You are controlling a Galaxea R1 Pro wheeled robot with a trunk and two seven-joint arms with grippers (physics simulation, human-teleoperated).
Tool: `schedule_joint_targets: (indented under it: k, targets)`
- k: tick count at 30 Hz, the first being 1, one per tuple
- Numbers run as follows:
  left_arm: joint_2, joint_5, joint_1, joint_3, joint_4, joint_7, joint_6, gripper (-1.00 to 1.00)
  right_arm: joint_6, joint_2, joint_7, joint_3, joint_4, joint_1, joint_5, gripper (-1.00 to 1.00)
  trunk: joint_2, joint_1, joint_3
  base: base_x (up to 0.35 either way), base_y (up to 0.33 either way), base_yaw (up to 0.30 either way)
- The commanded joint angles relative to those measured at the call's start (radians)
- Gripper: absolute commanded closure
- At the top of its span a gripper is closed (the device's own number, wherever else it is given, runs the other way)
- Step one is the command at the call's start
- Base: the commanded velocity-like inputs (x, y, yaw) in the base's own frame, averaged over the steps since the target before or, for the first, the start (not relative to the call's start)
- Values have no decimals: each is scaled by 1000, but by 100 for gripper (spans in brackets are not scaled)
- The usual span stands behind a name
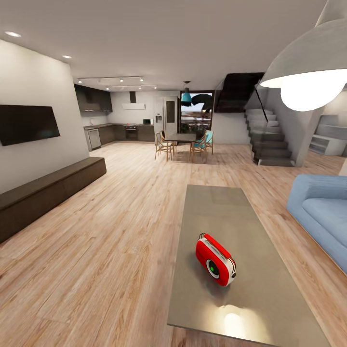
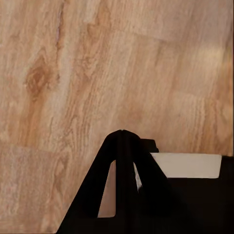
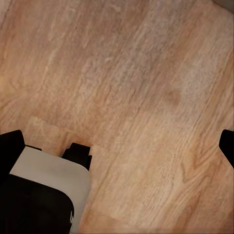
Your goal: Turn on the radio receiver that's on the table in the living room.
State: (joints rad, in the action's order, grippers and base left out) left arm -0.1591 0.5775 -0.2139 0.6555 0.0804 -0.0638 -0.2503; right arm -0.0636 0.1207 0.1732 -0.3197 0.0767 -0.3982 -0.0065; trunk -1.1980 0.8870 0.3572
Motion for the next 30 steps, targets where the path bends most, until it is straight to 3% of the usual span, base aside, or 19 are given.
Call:
schedule_joint_targets:
  k: [1,2,5,8,15,30]
  targets:
    - [18,0,0,1,0,1,0,100,0,0,0,0,0,1,0,-100,0,0,0,0,0,0]
    - [65,0,0,1,0,3,0,100,0,-1,0,-1,-1,2,2,-100,0,0,0,0,0,0]
    - [106,-1,0,1,1,3,-1,100,-1,-3,0,-1,-1,3,2,-100,0,0,0,0,0,0]
    - [132,-1,1,1,1,2,-1,100,-1,-9,0,-1,-1,3,2,-100,0,0,0,0,0,0]
    - [155,-2,1,1,1,1,-1,100,-1,-12,0,-1,-2,3,2,-100,0,0,0,0,0,0]
    - [156,-3,1,1,1,1,-1,100,-1,-12,0,-1,-2,3,2,-100,0,0,0,0,0,0]
